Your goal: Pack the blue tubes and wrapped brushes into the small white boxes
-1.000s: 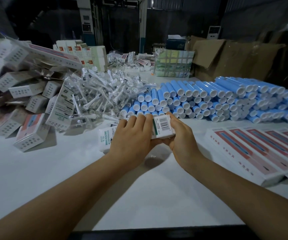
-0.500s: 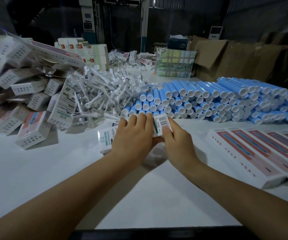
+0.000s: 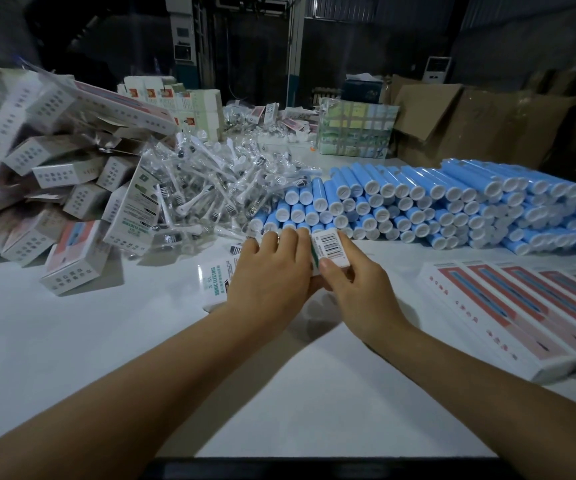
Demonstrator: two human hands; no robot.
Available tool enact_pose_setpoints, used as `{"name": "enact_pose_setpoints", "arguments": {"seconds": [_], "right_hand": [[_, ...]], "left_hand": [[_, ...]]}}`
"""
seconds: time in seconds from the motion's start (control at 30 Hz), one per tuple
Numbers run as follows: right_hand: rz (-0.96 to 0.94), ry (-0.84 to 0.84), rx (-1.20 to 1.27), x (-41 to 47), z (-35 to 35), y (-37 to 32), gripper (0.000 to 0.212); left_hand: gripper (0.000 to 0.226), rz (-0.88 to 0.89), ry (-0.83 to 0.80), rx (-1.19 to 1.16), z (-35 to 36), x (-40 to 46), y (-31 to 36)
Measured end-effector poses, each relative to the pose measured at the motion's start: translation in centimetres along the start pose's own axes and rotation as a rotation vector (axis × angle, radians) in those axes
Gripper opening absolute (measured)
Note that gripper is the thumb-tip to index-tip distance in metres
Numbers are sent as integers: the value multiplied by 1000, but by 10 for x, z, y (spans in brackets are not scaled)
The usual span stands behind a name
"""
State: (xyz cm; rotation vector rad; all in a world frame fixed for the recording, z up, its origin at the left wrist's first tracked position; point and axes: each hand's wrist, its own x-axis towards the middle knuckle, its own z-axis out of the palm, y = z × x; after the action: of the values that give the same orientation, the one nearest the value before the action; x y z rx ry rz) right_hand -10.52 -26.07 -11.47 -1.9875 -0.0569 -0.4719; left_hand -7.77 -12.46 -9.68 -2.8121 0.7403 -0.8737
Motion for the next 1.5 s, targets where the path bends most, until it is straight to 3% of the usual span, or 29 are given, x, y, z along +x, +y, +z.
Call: {"name": "enact_pose_setpoints", "arguments": {"seconds": [0.1,0.3,0.37,0.47,0.6,0.7,0.8,1.1,1.3,1.4,1.5], "right_hand": [[-21,-7,10,-1,0,0,56],[1,-35,52,2,-4,0,55],[-39,-46,84,0,-4,-2,55],[-79,-85,90,-3,1,-6,48],[-139,-114,66,-3,4,-8,70],[-184,-149,39,-3,8,-10,75],[-221,-115,-53,-2,13,-10,68],[-232,-93,-415,0,19,-17,59],[-311,-32,-683,-1,-30,-39,56],[-196,-64,-918,-15,-65,-36,52],[85,-163,-1241,-34,-101,-14,50]], "left_hand": [[77,6,46,4,-1,-2,-2],[95,-55,-43,-164,-4,9,-7],[86,-120,-25,-513,-10,14,-14],[50,-208,150,-1168,-25,19,-19],[57,-593,-16,-2124,-30,25,-32],[55,-782,-14,-2436,-25,25,-32],[59,-874,-52,-2457,-18,23,-24],[48,-855,-103,-2366,-11,21,-16],[54,-734,59,-2120,0,20,-25],[43,-751,35,-2163,10,18,-38],[39,-700,-14,-2184,16,18,-44]]}}
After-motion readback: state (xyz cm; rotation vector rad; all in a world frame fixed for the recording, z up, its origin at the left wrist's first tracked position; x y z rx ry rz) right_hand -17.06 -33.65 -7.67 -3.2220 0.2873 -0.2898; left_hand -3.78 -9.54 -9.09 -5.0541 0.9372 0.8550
